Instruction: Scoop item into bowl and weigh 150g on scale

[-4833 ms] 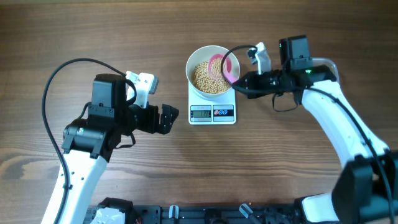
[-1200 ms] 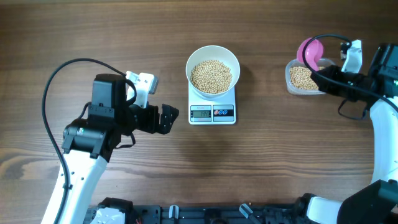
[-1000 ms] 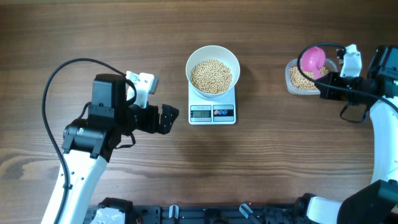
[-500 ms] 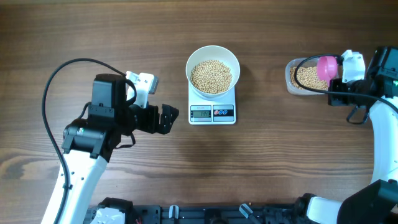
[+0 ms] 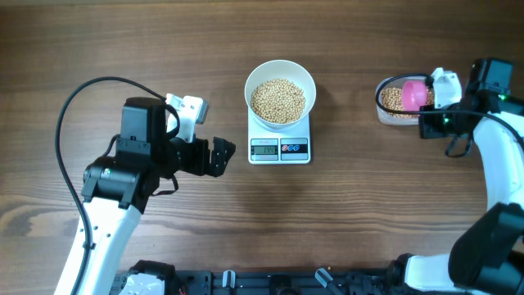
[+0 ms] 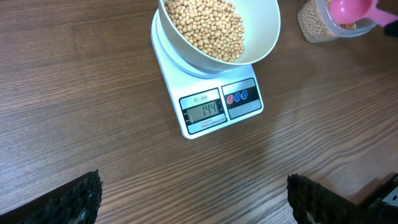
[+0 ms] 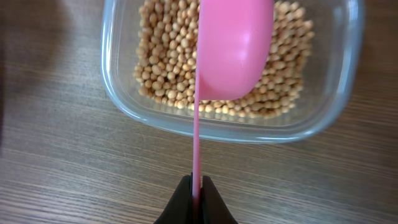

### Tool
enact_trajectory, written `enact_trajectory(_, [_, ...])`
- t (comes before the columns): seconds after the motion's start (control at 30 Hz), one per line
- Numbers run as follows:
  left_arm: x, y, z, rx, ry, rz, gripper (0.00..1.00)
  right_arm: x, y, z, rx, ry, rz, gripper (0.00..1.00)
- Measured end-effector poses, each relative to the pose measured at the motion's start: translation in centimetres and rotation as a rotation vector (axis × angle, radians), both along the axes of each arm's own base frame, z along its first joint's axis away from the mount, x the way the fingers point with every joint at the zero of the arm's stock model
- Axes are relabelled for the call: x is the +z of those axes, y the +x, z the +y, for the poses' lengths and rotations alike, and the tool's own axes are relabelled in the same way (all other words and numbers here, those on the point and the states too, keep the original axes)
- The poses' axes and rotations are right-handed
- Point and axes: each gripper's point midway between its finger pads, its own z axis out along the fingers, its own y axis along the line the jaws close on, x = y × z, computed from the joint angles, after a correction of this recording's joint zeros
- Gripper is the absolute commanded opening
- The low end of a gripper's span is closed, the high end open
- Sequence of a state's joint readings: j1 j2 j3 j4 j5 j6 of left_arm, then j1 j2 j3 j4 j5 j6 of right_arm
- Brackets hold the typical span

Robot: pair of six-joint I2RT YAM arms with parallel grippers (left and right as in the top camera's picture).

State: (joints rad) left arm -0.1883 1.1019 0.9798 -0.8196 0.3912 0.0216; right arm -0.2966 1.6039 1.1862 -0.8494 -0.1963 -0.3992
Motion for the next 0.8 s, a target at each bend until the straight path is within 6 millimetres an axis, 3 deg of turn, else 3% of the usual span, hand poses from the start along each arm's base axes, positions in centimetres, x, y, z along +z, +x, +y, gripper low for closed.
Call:
enact_trajectory(0.17, [0.0,0.0,0.0,0.0,0.0,0.0,1.0,-1.2,0.0,0.4,0.018,-0.019,0.039,0.04])
enact_trajectory(0.8, [0.0,0.0,0.0,0.0,0.0,0.0,1.0,-1.1,0.0,2.4,0.061,0.037,0.04,0.04])
